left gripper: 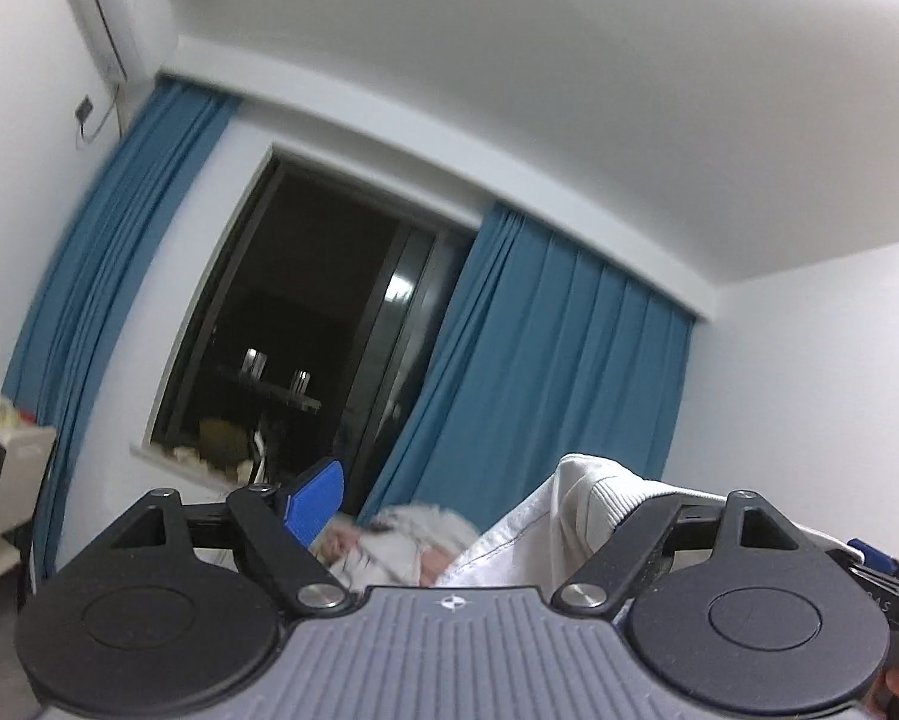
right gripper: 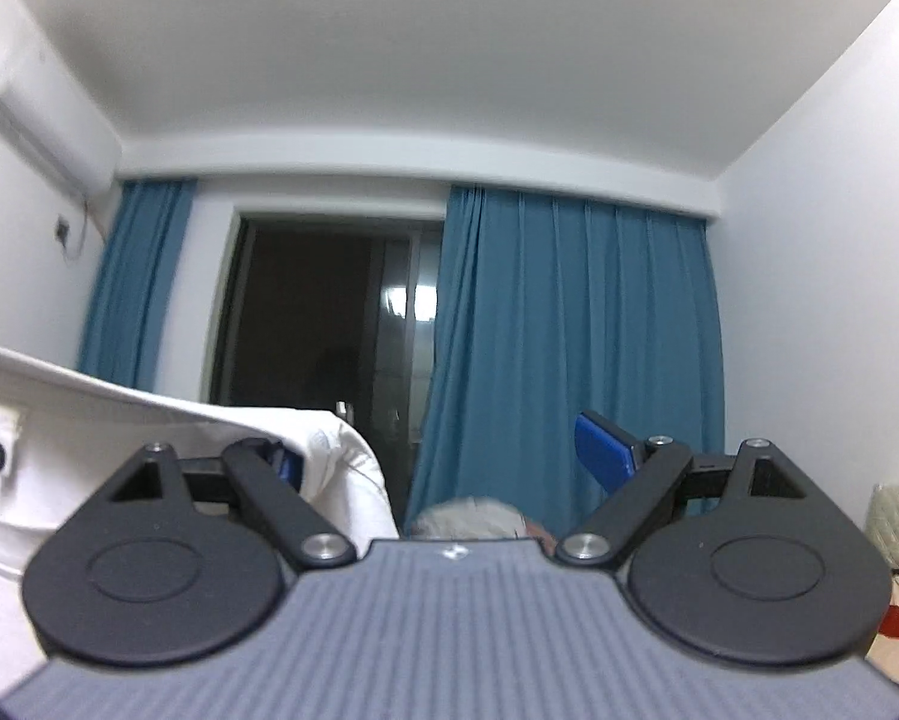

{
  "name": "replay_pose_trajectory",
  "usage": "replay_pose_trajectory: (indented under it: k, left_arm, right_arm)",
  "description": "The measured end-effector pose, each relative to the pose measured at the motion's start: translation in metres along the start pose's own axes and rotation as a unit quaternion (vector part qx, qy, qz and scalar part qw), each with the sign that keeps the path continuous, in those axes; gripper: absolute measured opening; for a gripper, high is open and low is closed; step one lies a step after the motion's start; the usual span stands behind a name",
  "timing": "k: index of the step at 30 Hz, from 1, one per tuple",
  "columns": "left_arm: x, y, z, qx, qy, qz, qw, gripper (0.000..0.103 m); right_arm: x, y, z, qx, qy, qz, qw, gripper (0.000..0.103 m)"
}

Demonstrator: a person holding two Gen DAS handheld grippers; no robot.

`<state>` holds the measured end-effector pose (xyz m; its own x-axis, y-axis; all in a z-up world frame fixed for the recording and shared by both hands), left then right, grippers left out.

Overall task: Fold clothes
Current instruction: 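Raise the shirt high with both tools and lay it flat on the bed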

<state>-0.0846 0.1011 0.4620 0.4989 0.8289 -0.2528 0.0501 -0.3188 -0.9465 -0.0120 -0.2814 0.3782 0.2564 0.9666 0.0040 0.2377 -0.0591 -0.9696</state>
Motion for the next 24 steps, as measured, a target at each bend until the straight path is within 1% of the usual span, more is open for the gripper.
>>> replay_pose_trajectory:
  k: [3,4,5,6,8,10,12,13,15,17,18,20,22,24]
  left_arm:
    - [0.039,0.058,-0.05,0.035,-0.005,0.023,0.9991,0.085]
    - [0.056,0.076,-0.07,0.045,0.002,0.038,0.9983,0.085]
    - [0.077,0.094,-0.096,0.06,-0.004,0.049,0.997,0.085]
    - [0.098,0.113,-0.124,0.077,-0.018,0.057,0.9953,0.085]
    - [0.126,0.147,-0.176,0.105,-0.048,0.076,0.9904,0.085]
    - [0.153,0.183,-0.227,0.125,-0.078,0.094,0.9845,0.085]
    - [0.182,0.219,-0.276,0.139,-0.102,0.098,0.9801,0.085]
    - [0.193,0.239,-0.301,0.144,-0.112,0.096,0.9786,0.085]
    - [0.228,0.274,-0.352,0.152,-0.119,0.092,0.9769,0.085]
    - [0.262,0.322,-0.401,0.17,-0.122,0.094,0.9734,0.085]
    - [0.278,0.351,-0.421,0.188,-0.125,0.095,0.9696,0.085]
    - [0.319,0.42,-0.47,0.236,-0.134,0.096,0.9577,0.084]
    - [0.347,0.479,-0.508,0.28,-0.14,0.09,0.9453,0.082]
    - [0.376,0.525,-0.544,0.327,-0.142,0.086,0.9302,0.081]
  right_arm:
    - [0.01,0.059,-0.035,0.054,0.004,0.016,0.998,0.087]
    - [0.017,0.082,-0.054,0.071,0.009,0.023,0.997,0.087]
    - [0.023,0.105,-0.073,0.088,0.015,0.029,0.996,0.087]
    - [0.03,0.128,-0.093,0.105,0.02,0.036,0.994,0.087]
    - [0.043,0.173,-0.142,0.133,0.029,0.046,0.99,0.087]
    - [0.055,0.216,-0.192,0.157,0.038,0.051,0.986,0.087]
    - [0.066,0.257,-0.24,0.18,0.049,0.054,0.981,0.087]
    - [0.073,0.282,-0.265,0.193,0.057,0.061,0.978,0.087]
    - [0.082,0.332,-0.307,0.208,0.069,0.076,0.973,0.087]
    - [0.09,0.387,-0.345,0.225,0.077,0.085,0.968,0.087]
    - [0.093,0.413,-0.364,0.239,0.077,0.086,0.964,0.087]
    - [0.097,0.471,-0.397,0.28,0.068,0.081,0.954,0.087]
    - [0.1,0.533,-0.427,0.337,0.05,0.081,0.937,0.087]
    - [0.104,0.579,-0.45,0.401,0.034,0.082,0.912,0.087]
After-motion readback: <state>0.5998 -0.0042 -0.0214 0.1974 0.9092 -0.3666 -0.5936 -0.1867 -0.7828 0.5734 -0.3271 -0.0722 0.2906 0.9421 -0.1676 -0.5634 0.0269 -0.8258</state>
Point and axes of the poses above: each gripper's, at about its wrist camera, not at the fingertips, and z roughly against the way its jaws point, x to its left, y to its underside, the point moved 3 cm from there along -z, roughly the way its jaws point, and after that the axes turned 10 degrees about y, right-handed, at the moved point
